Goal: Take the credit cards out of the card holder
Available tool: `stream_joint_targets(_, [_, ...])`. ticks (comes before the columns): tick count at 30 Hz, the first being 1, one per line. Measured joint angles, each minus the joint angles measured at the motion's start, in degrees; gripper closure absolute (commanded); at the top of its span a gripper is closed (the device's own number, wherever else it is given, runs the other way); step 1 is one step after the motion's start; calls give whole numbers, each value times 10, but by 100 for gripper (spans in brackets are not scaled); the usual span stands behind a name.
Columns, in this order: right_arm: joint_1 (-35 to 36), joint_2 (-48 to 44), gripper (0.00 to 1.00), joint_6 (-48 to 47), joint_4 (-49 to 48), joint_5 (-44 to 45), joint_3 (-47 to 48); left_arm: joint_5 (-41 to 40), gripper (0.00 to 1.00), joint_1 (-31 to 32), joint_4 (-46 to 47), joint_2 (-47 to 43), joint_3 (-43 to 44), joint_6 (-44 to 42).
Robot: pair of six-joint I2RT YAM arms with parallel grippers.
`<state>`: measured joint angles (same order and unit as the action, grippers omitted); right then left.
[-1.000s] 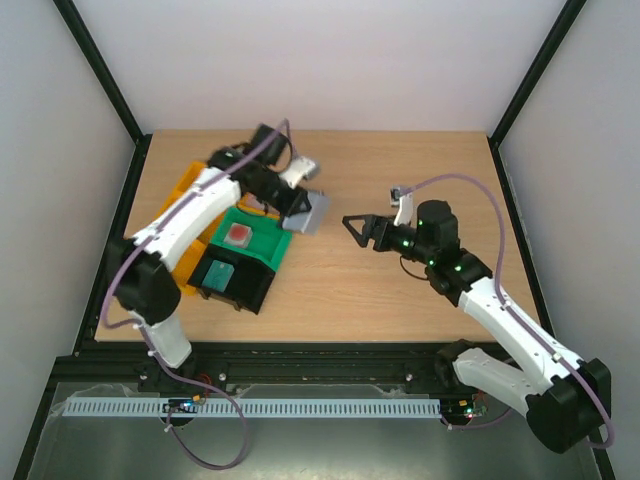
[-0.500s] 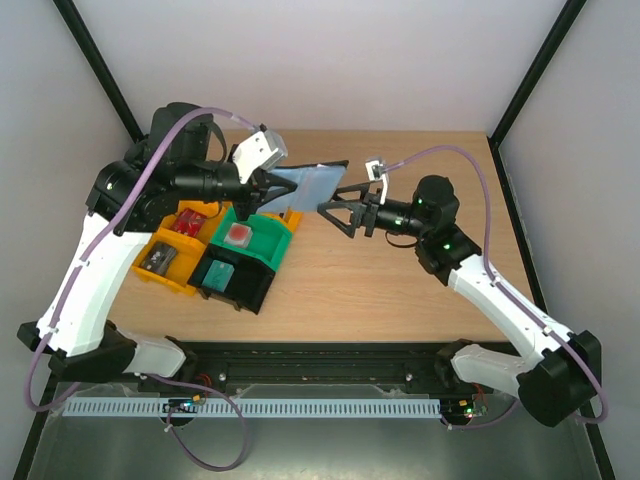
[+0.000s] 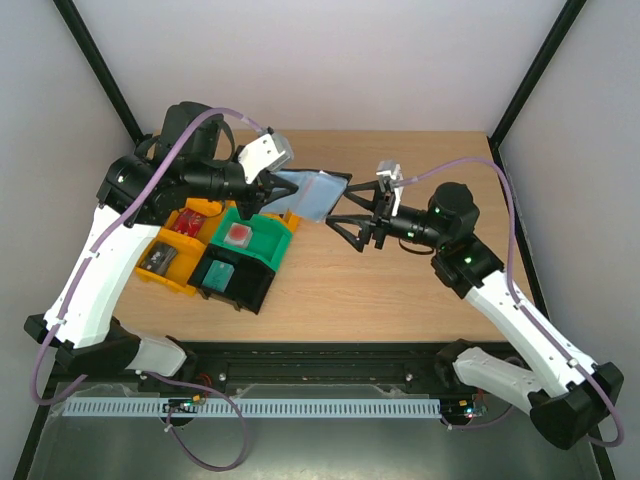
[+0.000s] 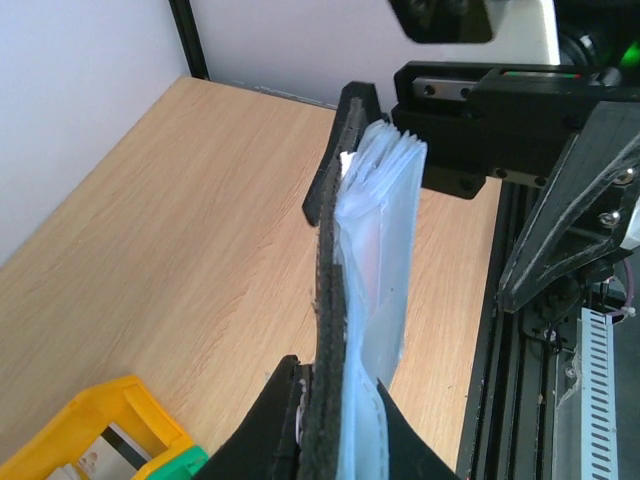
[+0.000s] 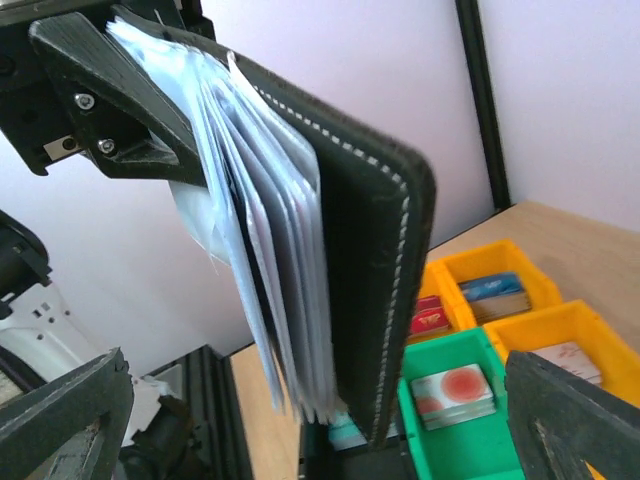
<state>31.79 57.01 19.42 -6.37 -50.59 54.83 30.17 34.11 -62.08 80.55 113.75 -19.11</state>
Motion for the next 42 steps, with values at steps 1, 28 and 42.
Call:
stream_joint_targets(1, [0, -8, 1, -11, 9, 9, 0, 0, 98, 0, -1, 0, 0, 0])
stream_joint_targets(28, [7, 24, 23, 19, -14, 66, 15, 45, 98, 1, -5, 0, 9, 0])
stream_joint_targets(42, [48, 66, 64, 47, -63, 18, 31, 55, 98, 5, -4, 0, -26, 0])
